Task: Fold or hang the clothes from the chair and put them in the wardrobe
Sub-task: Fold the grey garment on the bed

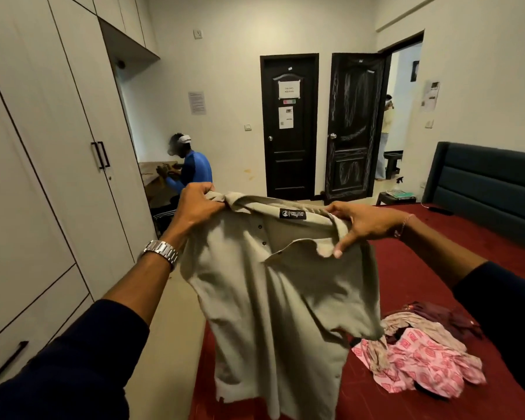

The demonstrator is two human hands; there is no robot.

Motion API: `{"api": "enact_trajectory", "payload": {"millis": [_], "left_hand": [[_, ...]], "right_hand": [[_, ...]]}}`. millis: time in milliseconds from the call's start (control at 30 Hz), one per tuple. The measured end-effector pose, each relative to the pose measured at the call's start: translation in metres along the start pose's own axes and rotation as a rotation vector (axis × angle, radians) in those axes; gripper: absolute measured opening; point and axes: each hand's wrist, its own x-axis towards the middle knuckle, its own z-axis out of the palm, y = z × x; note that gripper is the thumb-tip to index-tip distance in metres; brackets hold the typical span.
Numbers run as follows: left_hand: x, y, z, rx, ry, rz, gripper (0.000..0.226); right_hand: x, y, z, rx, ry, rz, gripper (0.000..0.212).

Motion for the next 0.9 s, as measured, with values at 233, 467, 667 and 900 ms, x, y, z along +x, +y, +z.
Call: {"api": "enact_trajectory", "payload": {"millis": [233,467,667,900], "left_hand": [[-0.03,0.026,-0.022,0.194,0.07,0.047,0.036],[-0.066,0.054,-0.033,0.221,-0.044,0.087,0.071],[-0.104,0.065,-0.034,0.194,0.053,0.108,0.044],[-0.117,0.072,-0.02,0.719,0.052,0.034,0.088]], "right_hand": [[-0.031,0.002,-0.017,-0.23,0.153,-0.227,0.013],[-0.054,0.006,0.019,0.015,0.445,-0.266,0.024],[-0.073,0.004,0.036,0.11,0.629,-0.274,0.028],[-0.105,0.006,0.043,-0.615,0.829,-0.235,0.036]]}}
